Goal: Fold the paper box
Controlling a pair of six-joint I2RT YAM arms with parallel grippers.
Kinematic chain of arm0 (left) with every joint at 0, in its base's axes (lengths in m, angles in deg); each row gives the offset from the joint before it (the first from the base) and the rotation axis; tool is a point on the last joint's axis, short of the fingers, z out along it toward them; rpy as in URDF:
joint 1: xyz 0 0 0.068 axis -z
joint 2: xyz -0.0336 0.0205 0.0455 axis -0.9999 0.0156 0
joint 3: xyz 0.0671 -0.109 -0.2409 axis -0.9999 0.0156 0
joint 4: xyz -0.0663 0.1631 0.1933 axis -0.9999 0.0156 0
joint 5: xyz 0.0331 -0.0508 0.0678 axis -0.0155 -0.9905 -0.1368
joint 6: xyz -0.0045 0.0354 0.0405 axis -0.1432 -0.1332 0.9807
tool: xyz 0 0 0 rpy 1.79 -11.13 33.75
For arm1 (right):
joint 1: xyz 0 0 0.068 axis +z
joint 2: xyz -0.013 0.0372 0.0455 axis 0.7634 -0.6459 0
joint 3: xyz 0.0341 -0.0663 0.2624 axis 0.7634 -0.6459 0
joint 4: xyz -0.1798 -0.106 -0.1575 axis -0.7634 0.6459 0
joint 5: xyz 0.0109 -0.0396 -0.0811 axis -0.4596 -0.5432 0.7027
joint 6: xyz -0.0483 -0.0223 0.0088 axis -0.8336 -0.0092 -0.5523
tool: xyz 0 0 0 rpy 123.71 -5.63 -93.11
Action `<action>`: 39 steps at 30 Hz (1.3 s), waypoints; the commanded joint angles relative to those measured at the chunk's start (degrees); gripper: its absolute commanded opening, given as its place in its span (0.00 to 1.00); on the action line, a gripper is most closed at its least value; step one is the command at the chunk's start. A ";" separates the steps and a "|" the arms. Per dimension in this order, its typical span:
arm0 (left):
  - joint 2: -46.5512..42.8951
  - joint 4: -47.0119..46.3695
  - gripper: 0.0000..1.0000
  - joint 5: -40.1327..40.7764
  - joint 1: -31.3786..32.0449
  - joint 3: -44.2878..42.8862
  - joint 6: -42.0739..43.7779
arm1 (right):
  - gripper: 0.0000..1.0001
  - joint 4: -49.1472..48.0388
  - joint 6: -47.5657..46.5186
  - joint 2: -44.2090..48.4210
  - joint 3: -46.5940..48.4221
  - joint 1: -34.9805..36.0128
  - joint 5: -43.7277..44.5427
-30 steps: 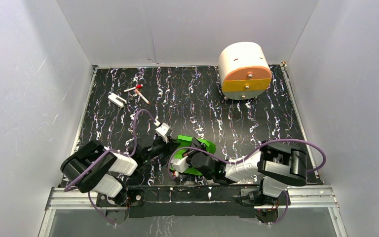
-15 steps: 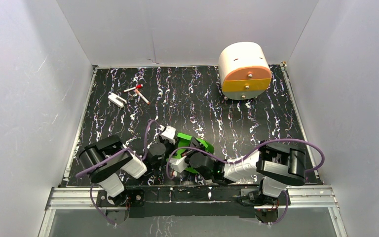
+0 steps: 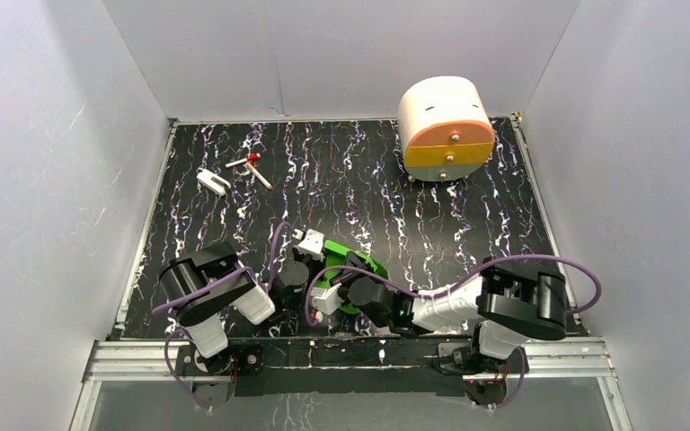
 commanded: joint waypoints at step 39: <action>-2.98 3.31 0.00 -22.91 -8.06 0.39 7.79 | 0.71 20.25 93.54 8.94 16.19 -35.28 -55.90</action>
